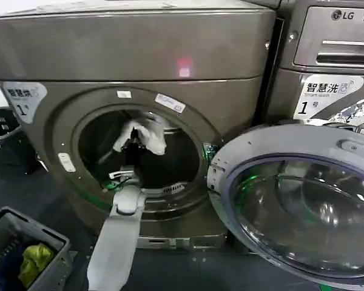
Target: Grasp the clothes from the dryer.
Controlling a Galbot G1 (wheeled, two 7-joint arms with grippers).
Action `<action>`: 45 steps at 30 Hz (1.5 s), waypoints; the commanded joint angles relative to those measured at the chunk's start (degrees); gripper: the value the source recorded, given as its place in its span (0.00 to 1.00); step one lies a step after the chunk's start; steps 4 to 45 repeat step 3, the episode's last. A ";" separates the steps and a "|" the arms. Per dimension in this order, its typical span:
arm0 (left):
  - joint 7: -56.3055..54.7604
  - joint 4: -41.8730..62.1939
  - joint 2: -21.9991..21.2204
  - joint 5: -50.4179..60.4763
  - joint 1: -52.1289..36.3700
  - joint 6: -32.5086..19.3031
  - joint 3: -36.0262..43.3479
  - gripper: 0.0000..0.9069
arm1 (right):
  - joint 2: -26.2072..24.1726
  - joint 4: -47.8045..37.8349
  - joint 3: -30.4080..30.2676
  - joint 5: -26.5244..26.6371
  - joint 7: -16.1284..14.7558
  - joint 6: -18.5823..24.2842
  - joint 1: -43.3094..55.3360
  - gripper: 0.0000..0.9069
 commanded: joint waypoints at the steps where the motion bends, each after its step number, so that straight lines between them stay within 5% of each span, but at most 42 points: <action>1: 0.38 0.47 0.25 0.09 0.13 -0.02 0.24 0.00 | 0.20 0.32 0.25 0.01 -0.21 -0.51 -0.05 1.00; 45: 0.42 0.50 0.31 0.06 -0.01 0.11 0.28 0.00 | 0.19 0.20 0.55 0.02 -0.27 -0.62 -0.12 1.00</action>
